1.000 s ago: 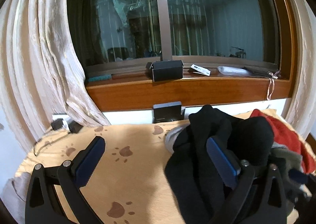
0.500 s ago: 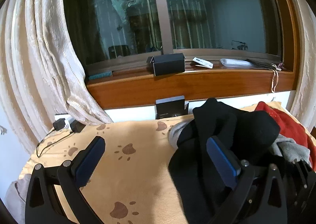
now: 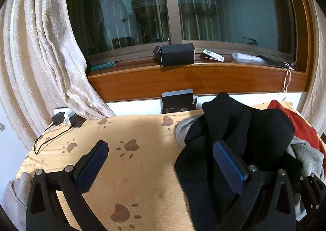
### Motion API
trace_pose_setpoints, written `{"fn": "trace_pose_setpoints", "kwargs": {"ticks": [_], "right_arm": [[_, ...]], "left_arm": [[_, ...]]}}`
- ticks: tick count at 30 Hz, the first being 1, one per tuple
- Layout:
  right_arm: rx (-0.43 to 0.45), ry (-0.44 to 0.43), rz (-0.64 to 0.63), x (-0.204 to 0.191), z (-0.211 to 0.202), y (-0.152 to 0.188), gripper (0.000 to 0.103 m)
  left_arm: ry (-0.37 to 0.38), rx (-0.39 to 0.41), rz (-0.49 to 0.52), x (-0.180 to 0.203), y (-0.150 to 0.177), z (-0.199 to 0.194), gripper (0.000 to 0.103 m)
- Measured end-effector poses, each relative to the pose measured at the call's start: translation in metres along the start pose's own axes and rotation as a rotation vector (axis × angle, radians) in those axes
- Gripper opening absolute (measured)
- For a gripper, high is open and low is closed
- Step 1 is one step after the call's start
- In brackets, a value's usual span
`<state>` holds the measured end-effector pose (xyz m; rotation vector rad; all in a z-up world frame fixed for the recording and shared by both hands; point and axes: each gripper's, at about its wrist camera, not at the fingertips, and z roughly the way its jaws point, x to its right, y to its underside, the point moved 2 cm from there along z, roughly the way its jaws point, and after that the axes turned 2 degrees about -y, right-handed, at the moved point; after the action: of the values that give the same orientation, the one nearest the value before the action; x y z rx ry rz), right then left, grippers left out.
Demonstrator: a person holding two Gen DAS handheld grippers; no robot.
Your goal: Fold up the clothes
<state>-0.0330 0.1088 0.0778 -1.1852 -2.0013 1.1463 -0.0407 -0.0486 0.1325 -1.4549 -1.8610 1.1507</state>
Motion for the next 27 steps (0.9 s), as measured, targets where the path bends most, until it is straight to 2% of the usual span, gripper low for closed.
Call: {"fn": "trace_pose_setpoints", "kwargs": {"ticks": [3, 9, 13, 16, 27], "right_arm": [[0.005, 0.039, -0.028, -0.004, -0.002, -0.001, 0.031], [0.051, 0.184, -0.162, -0.026, -0.011, -0.001, 0.027], [0.063, 0.229, -0.188, -0.032, -0.013, -0.002, 0.025], [0.072, 0.237, -0.202, -0.034, -0.016, -0.002, 0.021], [0.080, 0.167, -0.240, -0.052, -0.027, 0.005, 0.019]], "left_arm": [[0.001, -0.004, -0.001, 0.000, 0.000, 0.001, 0.103], [-0.011, -0.011, -0.010, -0.004, 0.000, 0.004, 0.103], [-0.017, -0.015, -0.019, -0.009, 0.000, 0.006, 0.103], [-0.026, -0.017, -0.022, -0.013, 0.000, 0.008, 0.103], [-0.040, -0.007, -0.039, -0.020, -0.003, 0.004, 0.103]]}}
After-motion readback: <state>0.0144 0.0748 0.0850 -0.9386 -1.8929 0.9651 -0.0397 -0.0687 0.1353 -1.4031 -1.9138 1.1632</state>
